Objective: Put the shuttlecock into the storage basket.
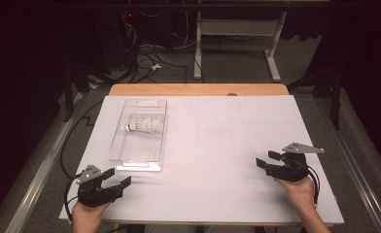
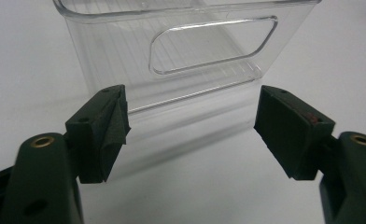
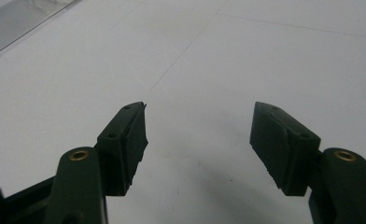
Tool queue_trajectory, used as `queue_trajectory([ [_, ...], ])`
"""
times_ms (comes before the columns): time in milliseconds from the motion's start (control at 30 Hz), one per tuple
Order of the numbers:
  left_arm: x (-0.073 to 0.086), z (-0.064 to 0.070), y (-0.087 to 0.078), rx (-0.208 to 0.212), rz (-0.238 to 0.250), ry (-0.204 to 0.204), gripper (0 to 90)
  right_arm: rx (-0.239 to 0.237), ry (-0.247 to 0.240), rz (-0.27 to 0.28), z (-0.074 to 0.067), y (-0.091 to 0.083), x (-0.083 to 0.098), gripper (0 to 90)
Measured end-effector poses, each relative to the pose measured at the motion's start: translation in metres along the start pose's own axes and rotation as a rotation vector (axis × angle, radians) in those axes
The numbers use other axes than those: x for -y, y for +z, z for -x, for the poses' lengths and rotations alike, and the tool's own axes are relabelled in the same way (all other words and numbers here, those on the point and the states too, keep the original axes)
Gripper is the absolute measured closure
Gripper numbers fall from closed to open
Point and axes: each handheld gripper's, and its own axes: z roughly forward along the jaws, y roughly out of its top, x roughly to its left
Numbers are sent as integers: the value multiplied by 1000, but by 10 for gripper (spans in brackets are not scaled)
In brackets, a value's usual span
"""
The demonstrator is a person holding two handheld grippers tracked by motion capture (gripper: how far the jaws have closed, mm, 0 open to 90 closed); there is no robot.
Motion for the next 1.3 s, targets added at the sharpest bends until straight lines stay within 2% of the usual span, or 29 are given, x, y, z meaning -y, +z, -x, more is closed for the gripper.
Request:
queue_trajectory([
  [467, 0, -1, -2, -4, 5, -3, 272, 5, 29, 25, 4, -13, 12, 360],
  [900, 1, -1, -2, 0, 2, 1, 276, 37, 42, 39, 9, -24, 22, 334],
  [1167, 2, -3, -5, -13, 12, -9, 276, 35, 55, 41, 11, -30, 31, 329],
  [1300, 3, -5, -7, -14, 18, -21, 276, 38, 63, 69, 11, -35, 35, 319],
])
